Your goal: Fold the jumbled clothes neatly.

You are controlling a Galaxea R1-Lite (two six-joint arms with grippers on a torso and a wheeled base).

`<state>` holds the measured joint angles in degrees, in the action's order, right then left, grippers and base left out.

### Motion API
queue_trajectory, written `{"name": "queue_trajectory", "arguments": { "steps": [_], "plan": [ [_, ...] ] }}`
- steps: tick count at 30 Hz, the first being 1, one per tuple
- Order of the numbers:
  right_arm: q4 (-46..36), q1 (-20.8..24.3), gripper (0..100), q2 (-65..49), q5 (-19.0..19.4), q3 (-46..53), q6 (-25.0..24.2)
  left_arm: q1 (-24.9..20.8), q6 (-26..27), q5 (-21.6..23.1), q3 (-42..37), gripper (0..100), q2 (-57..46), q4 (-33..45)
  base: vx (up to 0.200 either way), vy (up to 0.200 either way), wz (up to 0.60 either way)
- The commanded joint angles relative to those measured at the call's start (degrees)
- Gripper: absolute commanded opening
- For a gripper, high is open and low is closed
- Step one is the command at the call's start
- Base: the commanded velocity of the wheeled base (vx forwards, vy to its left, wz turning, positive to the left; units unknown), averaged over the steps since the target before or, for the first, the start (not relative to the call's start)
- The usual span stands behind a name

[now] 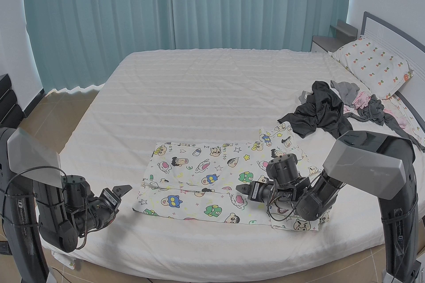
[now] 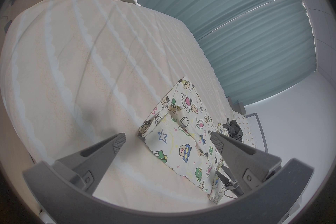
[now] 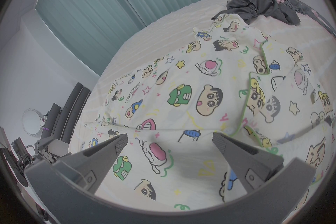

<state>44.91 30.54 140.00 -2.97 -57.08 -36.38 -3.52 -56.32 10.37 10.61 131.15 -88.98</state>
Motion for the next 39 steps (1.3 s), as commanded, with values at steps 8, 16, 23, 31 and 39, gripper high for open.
{"name": "queue_trajectory", "arguments": {
  "steps": [8, 16, 23, 31, 39],
  "plan": [
    [0.8, 0.7, 100, -7.4, 0.2, 4.3, -1.0, 0.0, -0.2, 1.5, -0.1, 100, -0.5, -1.0, 0.000, 0.000, 0.00],
    [3.5, -5.8, 100, -20.6, 1.1, 21.7, -6.8, 0.0, -0.3, 6.2, -1.2, 100, -2.5, -1.0, 0.000, 0.000, 0.00],
    [22.2, -16.4, 100, -25.0, 13.4, 41.3, -7.2, -0.1, -0.2, 6.4, -1.6, 100, -2.5, -1.0, 0.000, 0.000, 0.00],
    [35.4, -20.3, 100, -15.6, 16.7, 44.3, -6.7, -0.3, 0.0, 6.4, -2.1, 100, -2.4, -1.0, 0.200, 0.000, 0.00],
    [38.2, -20.6, 100, -14.2, 16.9, 45.5, -6.5, -0.8, 0.1, 6.4, -2.4, 100, -2.2, -1.0, 0.100, 0.000, 0.00]
  ]
}}
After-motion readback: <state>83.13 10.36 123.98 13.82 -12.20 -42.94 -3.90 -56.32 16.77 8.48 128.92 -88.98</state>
